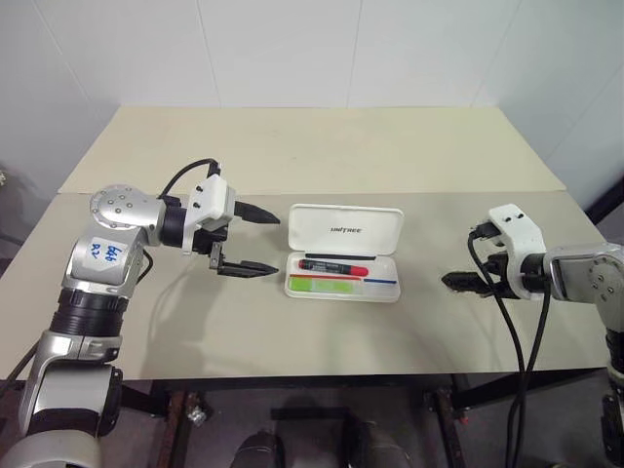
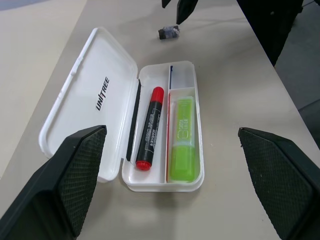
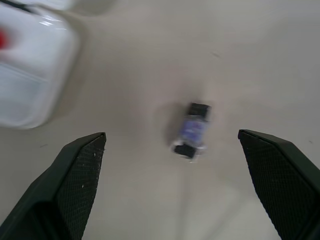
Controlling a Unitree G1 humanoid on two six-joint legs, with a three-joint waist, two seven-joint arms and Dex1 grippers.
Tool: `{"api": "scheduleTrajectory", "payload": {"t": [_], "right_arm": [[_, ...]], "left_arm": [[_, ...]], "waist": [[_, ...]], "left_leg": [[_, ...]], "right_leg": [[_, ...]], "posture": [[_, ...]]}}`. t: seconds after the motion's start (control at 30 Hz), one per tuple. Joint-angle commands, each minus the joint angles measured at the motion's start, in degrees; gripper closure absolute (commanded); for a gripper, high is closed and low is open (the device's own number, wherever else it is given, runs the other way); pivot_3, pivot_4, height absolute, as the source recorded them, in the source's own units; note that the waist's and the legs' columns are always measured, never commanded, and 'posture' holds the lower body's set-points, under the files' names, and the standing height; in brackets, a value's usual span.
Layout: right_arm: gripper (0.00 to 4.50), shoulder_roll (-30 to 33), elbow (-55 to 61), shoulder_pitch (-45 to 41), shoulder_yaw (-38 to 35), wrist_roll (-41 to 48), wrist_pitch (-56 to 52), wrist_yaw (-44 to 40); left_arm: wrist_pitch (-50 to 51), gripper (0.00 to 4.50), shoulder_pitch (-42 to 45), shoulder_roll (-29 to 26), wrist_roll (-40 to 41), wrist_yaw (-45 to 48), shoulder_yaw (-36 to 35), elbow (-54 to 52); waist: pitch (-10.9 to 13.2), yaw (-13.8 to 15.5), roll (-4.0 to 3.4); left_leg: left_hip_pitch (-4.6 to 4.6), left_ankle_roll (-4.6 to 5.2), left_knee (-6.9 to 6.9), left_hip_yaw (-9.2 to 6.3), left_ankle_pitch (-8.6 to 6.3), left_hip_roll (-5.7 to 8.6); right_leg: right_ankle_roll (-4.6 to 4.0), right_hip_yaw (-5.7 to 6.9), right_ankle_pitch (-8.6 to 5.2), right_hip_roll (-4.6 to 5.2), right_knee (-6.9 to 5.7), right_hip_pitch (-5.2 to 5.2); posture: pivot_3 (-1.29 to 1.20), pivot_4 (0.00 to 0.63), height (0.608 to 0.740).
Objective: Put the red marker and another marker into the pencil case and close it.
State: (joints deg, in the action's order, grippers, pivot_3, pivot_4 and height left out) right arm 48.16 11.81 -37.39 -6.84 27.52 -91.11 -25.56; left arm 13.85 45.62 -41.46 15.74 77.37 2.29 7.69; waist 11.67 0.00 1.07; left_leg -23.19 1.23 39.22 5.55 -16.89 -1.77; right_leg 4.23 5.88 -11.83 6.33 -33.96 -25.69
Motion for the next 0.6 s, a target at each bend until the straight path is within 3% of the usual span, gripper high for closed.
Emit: {"api": "scheduleTrajectory", "payload": {"t": [0.03, 0.33, 0.6], "right_arm": [[0.0, -1.3, -1.9, -0.3, -0.4, -2.1, 2.4, 1.8], [0.0, -4.1, -10.2, 0.1, 3.6, -6.1, 10.5, 2.3], [2.58, -4.6, -12.8, 0.3, 7.6, -7.4, 14.2, 0.8]], "left_arm": [[0.5, 0.01, -0.7, -1.9, 2.4, -0.6, -2.8, -3.5], [2.6, 0.01, -2.8, -5.3, 4.3, -1.4, -5.2, -6.9], [4.2, 0.0, -4.5, -7.0, 5.5, -3.6, -6.8, -10.7]], "waist": [[0.0, 0.0, 0.0], [0.0, -0.2, -0.01], [-0.1, -0.2, 0.23]], "left_leg": [[0.0, 0.0, 0.0, 0.02, 0.0, 0.0], [0.02, 0.0, -0.02, 0.12, 0.0, -0.01], [0.15, 0.03, -0.02, 0.1, 0.02, -0.01]], "right_leg": [[0.0, 0.0, 0.0, 0.0, 0.0, 0.0], [0.01, 0.0, 0.0, -0.02, -0.03, 0.0], [0.05, -0.05, 0.03, 0.0, 0.1, 0.12]], "posture": [[0.0, 0.15, 0.74], [0.0, 0.15, 0.74], [0.0, 0.15, 0.74]]}}
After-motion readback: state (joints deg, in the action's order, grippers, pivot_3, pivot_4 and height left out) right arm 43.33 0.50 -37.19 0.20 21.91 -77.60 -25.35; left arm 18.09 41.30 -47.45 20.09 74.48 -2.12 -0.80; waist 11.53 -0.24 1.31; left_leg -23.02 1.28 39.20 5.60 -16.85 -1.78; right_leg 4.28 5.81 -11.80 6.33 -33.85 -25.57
